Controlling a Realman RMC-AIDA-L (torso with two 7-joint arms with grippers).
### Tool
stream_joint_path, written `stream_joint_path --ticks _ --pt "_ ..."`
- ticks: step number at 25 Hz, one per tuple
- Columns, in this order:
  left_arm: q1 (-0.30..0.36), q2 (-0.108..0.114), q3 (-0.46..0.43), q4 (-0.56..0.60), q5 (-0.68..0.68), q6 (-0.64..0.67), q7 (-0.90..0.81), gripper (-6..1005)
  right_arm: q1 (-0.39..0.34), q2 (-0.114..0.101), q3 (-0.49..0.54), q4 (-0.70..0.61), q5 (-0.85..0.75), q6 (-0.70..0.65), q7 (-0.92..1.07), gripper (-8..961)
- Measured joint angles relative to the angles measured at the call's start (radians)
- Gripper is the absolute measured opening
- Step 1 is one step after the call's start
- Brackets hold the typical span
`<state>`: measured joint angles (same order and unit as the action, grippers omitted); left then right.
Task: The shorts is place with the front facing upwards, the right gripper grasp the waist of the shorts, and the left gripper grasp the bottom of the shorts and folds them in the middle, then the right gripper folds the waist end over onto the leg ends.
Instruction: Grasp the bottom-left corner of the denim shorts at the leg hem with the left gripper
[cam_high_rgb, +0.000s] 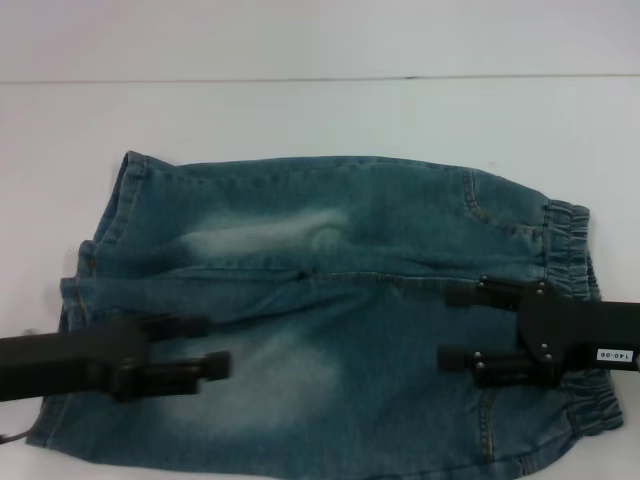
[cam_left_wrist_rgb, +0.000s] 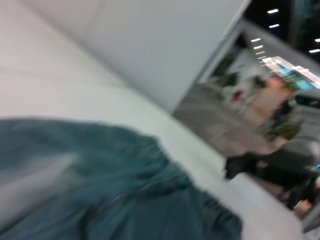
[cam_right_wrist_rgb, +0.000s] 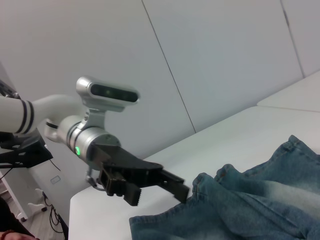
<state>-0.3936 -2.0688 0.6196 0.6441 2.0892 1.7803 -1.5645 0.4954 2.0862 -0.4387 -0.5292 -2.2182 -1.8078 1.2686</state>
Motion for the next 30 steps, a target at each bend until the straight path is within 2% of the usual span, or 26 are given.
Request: stream_joint_path --ticks 6,10,13,17,30 --pt "0.067 0.024 -0.137 0.15 0.151 0.084 -0.104 872 -0.004 0.0 0.0 0.0 0.0 0.001 0.0 940" --pt "0.086 0.045 -0.254 0.198 0.246 0.124 -0.109 872 -0.006 0.0 -0.001 0.0 0.0 0.004 0.0 940" --pt "0.087 0.062 -0.305 0.222 0.321 0.13 -0.123 872 -0.006 0.0 -0.001 0.0 0.0 0.004 0.0 940" --pt "0.08 0.069 -0.33 0.255 0.406 0.12 -0.167 873 -0.006 -0.001 -0.002 0.0 0.0 0.004 0.006 939" --pt "0.042 0.066 -0.324 0.266 0.547 0.079 -0.236 872 0.002 -0.002 -0.002 0.0 0.0 0.004 0.012 938"
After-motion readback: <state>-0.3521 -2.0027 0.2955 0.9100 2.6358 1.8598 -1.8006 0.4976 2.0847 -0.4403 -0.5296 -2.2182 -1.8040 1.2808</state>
